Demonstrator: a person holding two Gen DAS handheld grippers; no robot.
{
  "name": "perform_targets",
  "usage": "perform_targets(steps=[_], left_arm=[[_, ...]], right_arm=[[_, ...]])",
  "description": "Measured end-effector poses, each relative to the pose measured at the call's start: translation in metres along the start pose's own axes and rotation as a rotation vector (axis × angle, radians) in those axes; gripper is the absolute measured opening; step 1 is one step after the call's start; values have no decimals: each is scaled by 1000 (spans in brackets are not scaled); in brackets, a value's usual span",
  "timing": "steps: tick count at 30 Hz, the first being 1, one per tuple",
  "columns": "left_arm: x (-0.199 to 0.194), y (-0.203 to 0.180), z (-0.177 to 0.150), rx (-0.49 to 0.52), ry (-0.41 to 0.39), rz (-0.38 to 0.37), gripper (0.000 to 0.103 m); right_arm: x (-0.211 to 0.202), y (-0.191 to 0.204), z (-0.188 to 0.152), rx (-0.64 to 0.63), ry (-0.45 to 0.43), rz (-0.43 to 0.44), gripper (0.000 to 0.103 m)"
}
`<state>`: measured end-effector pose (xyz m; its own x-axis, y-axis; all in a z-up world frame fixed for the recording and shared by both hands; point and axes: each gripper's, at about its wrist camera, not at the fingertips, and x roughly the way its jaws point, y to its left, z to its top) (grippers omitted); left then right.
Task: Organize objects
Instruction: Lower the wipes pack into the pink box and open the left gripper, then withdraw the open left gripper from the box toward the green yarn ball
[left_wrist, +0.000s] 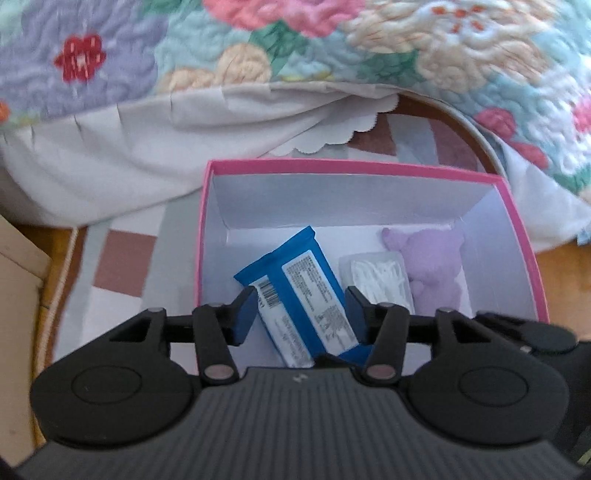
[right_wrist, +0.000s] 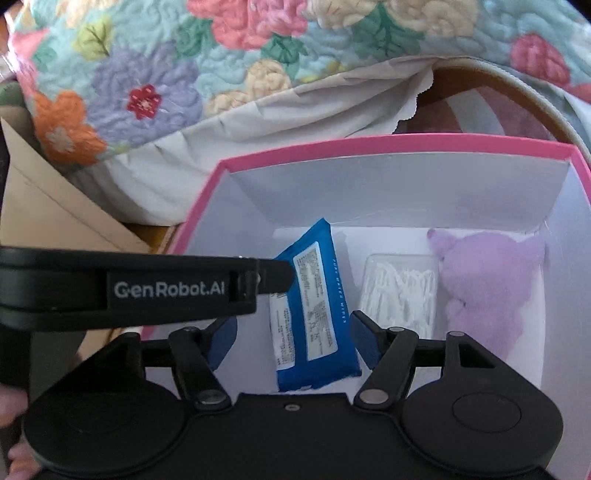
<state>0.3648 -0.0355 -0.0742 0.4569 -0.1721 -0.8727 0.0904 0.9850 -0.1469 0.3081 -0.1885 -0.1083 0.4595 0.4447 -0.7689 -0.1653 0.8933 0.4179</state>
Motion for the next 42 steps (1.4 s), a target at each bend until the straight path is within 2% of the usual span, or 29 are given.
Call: perform_targets(steps=[2,10,14,18,24,28,30,32,35,42], left_arm=[[-15,-3,-6,19,-17,-8,62],[-72,0,-29,-35,1,-106,62],[-105,-7,-40,14,30,-144,62],[-145,-14,-54,88,25,-130,62],[-198,-20,-73,144,50,-154,64],[-224,-24,-87,175,56,-167,66],[-234,-27,-95,195,58,-169,68],[-242,-28,-103,211,63,-172,75],[-247,-30,-117,235,74,-176,80],[-236,-45,-152,249,140,-218,81]], right_arm=[[-11,2,-5,-20,3,-5,72],[-84,16,-25,-85,4,-6,69],[-124,28,-29,-104,-3,-13,69],[-159,42,-36,-125,-13,-17,69],[-206,71,-52,-202,-18,-50,70],[-236,88,-68,-256,-48,-49,78],[-249,94,-77,-273,-62,-48,78],[-260,98,-89,-285,-84,-51,90],[-271,99,-110,-301,-122,-47,96],[-275,91,-158,-326,-96,-66,98]])
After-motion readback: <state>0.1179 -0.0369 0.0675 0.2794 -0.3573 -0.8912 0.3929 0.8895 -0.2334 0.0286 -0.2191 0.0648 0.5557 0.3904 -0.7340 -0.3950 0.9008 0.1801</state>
